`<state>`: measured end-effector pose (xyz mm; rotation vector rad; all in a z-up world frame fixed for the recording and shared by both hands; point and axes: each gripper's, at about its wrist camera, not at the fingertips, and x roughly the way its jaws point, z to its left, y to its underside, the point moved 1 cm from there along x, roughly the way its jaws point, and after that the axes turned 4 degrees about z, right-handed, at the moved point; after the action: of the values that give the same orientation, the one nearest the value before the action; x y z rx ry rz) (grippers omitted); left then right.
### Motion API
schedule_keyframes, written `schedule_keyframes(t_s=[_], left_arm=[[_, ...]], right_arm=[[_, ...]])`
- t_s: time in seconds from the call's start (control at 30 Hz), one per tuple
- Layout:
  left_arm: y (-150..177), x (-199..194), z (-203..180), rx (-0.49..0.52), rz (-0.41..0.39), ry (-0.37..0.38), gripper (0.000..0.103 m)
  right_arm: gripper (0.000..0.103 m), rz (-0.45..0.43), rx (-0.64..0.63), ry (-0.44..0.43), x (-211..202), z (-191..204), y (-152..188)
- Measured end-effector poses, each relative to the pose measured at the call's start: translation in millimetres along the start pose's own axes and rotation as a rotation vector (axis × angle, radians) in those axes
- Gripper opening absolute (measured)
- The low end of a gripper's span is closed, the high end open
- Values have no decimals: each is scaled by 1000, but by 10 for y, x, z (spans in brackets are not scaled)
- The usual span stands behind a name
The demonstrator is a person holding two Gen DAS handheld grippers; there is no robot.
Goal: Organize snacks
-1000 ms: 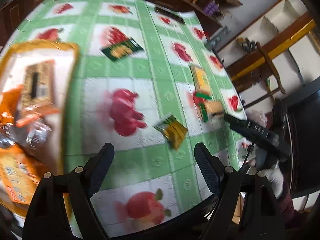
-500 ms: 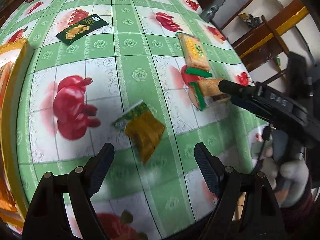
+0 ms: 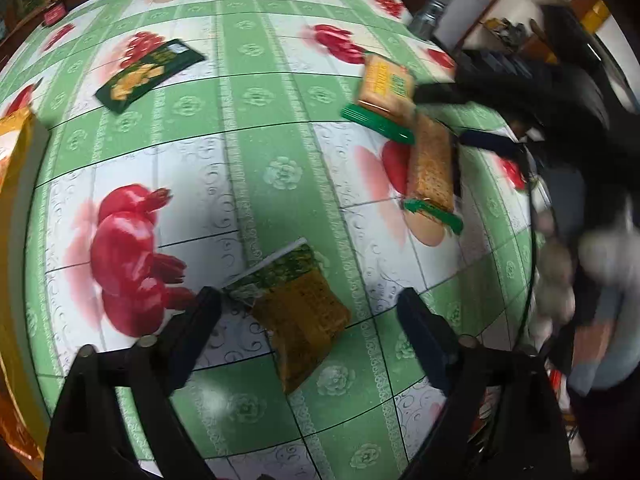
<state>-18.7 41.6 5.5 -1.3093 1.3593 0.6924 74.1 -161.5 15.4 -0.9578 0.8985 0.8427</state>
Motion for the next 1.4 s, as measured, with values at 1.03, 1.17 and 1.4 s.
schedule_keyframes(t_s=[1.03, 1.17, 1.4], left_arm=[[221, -298, 508, -69, -28, -28, 37], [177, -469, 594, -82, -70, -49, 37], [158, -1021, 1044, -186, -192, -46, 37]], right_arm=[[54, 80, -304, 23, 515, 972, -196], [53, 88, -244, -38, 417, 858, -182], [51, 97, -192, -162, 166, 858, -10]])
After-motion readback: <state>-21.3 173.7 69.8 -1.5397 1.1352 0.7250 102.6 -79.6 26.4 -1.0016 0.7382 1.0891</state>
